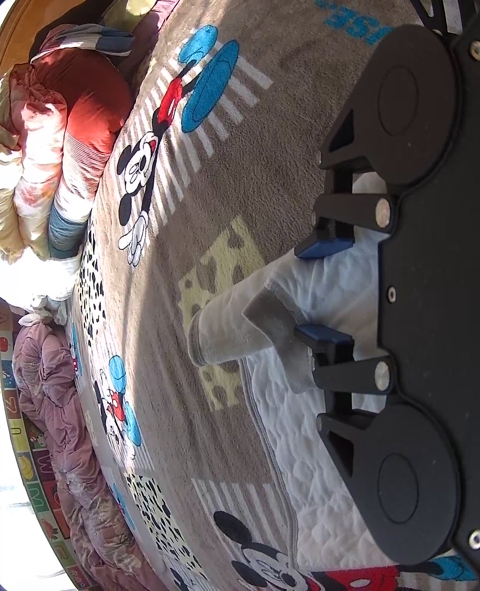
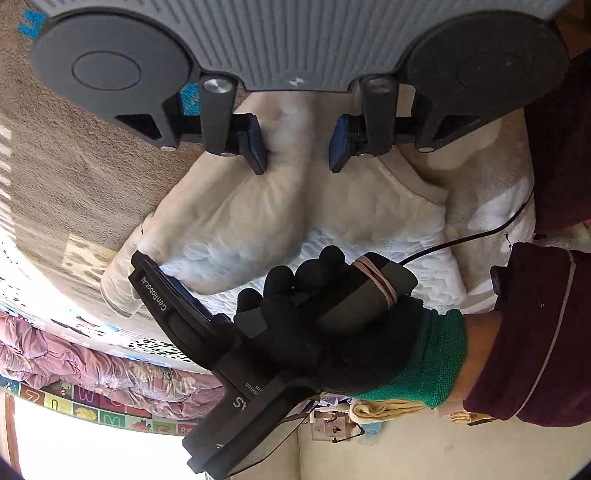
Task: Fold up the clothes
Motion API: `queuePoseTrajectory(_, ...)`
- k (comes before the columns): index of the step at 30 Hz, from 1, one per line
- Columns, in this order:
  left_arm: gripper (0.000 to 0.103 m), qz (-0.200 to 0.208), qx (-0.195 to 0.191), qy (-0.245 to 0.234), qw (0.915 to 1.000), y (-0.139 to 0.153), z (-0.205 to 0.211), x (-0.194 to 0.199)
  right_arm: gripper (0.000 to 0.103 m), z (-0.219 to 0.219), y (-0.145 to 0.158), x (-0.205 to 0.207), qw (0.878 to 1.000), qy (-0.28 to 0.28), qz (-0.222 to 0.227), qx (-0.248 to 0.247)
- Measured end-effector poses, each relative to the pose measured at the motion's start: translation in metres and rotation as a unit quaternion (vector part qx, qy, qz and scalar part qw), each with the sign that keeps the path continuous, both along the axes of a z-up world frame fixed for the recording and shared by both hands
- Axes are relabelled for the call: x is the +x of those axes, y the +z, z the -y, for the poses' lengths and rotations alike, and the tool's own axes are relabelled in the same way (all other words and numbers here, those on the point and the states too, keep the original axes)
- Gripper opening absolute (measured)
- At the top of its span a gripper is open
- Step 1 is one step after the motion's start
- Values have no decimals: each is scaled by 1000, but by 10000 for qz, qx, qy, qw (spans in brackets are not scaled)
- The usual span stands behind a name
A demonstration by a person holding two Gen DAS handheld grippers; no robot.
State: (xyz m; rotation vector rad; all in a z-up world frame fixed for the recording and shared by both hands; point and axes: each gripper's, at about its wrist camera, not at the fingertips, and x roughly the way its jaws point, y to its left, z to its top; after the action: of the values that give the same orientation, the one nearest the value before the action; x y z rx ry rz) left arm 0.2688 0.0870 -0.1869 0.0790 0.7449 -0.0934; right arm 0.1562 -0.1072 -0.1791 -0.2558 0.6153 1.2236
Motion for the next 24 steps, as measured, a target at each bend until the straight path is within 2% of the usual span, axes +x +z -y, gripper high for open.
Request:
queuePoseTrajectory(1,41,42,-1,0,10000,4,0,-3,41,4,1,6,9996,-60,-244,156)
queuePoseTrajectory(3,40,215,-15,-7,9998,15,-1,-13,40,10,-2,11,9984,-101,-446,324)
queuePoseTrajectory(9,38,653,142,-124,9977,40,5,-43,41,6,1,3,9996,-92,-168,229)
queuePoseTrajectory(10,38,622,333,-144,9974,38,10,-41,41,5,1,0,9997,-81,-116,202)
queuePoseTrajectory(12,28,504,786,-104,9956,31,20,-31,44,3,2,-4,9999,-54,-14,147)
queuePoseTrajectory(13,27,430,886,-42,9951,26,21,-24,47,2,2,-6,9999,-29,36,115)
queuePoseTrajectory(16,26,71,826,77,9965,9,16,-1,50,-1,2,-10,9999,39,159,26)
queuePoseTrajectory(18,26,-214,1025,49,9945,-9,15,9,50,-2,2,-10,9998,63,169,-7)
queuePoseTrajectory(19,26,-229,1067,58,9940,-14,15,11,50,-2,2,-10,9998,71,159,-20)
queuePoseTrajectory(24,36,-308,791,254,9961,-15,5,15,51,-3,0,-10,9997,131,196,-69)
